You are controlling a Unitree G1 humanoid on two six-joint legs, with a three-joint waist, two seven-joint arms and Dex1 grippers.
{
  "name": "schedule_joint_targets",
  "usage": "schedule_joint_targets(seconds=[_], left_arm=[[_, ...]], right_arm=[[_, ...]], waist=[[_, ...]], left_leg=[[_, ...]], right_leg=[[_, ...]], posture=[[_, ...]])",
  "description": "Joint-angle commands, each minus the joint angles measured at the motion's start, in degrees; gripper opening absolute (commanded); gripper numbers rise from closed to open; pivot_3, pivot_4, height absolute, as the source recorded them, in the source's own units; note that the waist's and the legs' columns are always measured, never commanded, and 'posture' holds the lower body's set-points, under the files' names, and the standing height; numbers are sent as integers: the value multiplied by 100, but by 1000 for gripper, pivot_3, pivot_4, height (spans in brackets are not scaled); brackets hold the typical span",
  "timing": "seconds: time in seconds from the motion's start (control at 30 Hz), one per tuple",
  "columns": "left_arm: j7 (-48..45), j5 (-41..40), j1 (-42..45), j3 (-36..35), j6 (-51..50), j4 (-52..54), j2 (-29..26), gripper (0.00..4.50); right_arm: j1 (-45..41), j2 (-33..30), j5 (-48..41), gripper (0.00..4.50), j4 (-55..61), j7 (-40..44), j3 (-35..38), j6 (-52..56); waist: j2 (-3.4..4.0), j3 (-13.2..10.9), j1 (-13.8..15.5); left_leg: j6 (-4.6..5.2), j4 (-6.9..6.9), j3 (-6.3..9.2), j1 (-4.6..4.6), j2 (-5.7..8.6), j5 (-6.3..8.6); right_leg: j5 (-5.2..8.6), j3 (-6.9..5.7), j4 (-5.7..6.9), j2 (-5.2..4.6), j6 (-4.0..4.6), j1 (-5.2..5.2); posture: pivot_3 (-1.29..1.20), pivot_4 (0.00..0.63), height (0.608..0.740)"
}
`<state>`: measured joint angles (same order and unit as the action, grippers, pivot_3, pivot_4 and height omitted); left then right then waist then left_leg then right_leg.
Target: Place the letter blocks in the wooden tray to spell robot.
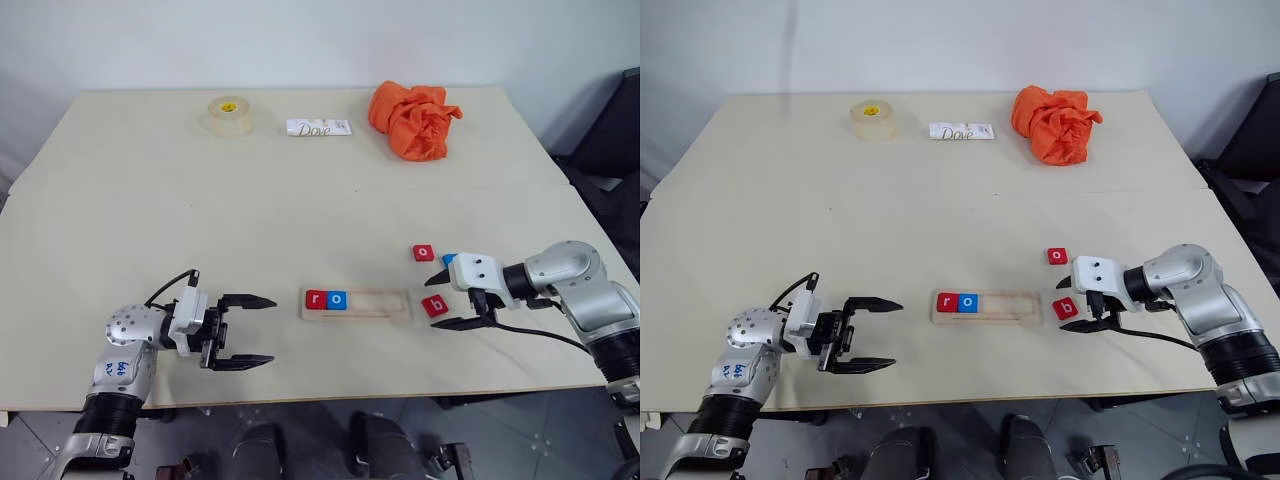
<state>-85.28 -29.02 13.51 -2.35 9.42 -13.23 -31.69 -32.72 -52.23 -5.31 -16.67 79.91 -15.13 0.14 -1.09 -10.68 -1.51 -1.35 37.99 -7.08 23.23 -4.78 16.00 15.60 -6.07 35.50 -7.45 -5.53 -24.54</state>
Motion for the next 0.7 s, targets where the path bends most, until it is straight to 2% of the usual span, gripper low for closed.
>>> schedule_joint_targets(seconds=[0.03, 0.17, 0.2, 0.33, 0.47, 0.6, 0.7], left_arm=[[78, -124, -109, -163, -10, 292, -51, 4500], [166, -111, -145, -162, -9, 338, -25, 4500], [175, -108, -144, -157, -9, 342, -19, 4500], [151, -103, -102, -153, 9, 286, -4, 4500], [66, -87, 0, -154, 44, 150, -8, 4500], [-53, -47, 142, -154, 108, -59, -18, 4500], [-132, 2, 276, -150, 186, -260, -18, 4500]], right_arm=[[-67, 4, 238, 2952, -244, 51, -22, -121], [-210, -5, 293, 1618, -320, 132, -32, -143], [-228, -6, 291, 1459, -302, 149, -22, -121], [-294, 78, 1, 1466, 203, 28, 246, 381], [-354, 139, -442, 1466, 1247, -199, 487, 1918], [-488, 47, -603, 1466, 2551, -370, 259, 3700], [-538, 285, -541, 1466, 2883, -774, 141, 4164]], waist=[[0, 0, -4], [0, 0, -4], [0, 0, -4], [0, 0, -3], [4, -2, -9], [6, -3, 1], [5, -3, -1]], left_leg=[[0, 2, 0, -1, 0, 0], [0, 7, 1, -3, 0, -1], [-1, 7, 0, -3, 0, -1], [-1, 7, -1, -2, 0, -2], [-3, 6, -1, 0, -3, -2], [-4, 4, 0, 2, -4, -1], [-3, 5, 3, 3, -4, 0]], right_leg=[[-1, 0, 2, -1, -1, 1], [-6, 0, 6, -2, 2, 1], [-7, 0, 6, -3, 2, 1], [-8, 0, 7, -3, 3, -1], [-7, 1, 13, -1, 5, -9], [-3, 1, 17, -2, 11, -13], [-3, -1, 15, -2, 12, -11]], posture=[[0, 150, 740], [0, 150, 740], [0, 150, 740], [0, 150, 740], [0, 150, 740], [0, 150, 740], [0, 150, 740]])
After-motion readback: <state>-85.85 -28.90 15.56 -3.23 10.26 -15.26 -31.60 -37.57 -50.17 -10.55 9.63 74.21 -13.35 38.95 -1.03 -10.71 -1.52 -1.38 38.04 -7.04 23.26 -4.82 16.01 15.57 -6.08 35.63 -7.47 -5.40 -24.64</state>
